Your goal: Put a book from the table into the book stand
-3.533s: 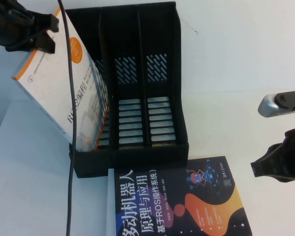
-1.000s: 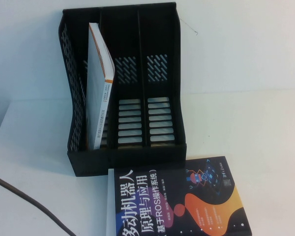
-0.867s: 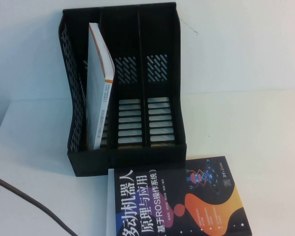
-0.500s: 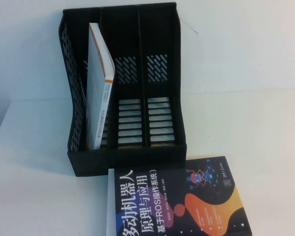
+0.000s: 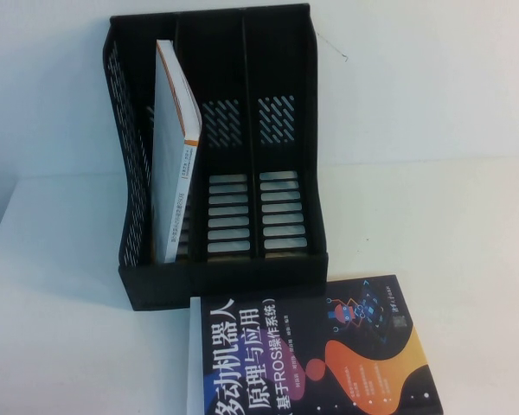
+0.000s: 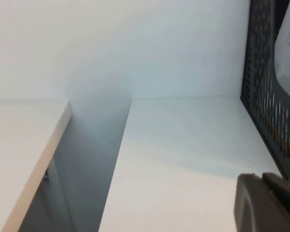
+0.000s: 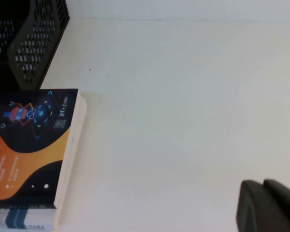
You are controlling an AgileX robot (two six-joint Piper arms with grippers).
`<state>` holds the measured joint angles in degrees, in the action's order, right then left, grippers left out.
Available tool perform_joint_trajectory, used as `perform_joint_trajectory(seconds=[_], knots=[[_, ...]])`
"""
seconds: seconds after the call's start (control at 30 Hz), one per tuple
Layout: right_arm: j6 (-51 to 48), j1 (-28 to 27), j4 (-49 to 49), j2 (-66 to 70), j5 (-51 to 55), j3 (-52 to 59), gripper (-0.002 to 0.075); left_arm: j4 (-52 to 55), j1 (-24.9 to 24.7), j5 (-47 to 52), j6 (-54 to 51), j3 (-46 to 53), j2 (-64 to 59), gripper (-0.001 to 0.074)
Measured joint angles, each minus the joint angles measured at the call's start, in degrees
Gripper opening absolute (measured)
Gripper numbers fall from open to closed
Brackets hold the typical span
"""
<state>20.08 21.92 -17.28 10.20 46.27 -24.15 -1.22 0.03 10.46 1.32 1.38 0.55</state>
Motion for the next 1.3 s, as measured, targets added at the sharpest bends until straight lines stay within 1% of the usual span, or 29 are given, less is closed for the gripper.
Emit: perform_joint_trajectory(seconds=[0.1, 0.3, 0.53, 1.3], knots=[[0.0, 0.0, 0.0, -0.1, 0.0, 0.0, -0.0001, 0.0, 0.3, 1.2, 1.2, 0.0, 0.1, -0.0003], [0.0, 0.0, 0.0, -0.1, 0.0, 0.0, -0.0001, -3.0, 0.3, 9.3, 1.9, 0.0, 0.1, -0.0003], [0.0, 0.0, 0.0, -0.1, 0.0, 0.0, -0.0001, -3.5, 0.3, 9.6, -1.3, 0.0, 0.1, -0.0003], [0.0, 0.0, 0.0, -0.1, 0.0, 0.0, -0.0001, -3.5, 0.3, 9.6, -1.3, 0.0, 0.1, -0.0003]])
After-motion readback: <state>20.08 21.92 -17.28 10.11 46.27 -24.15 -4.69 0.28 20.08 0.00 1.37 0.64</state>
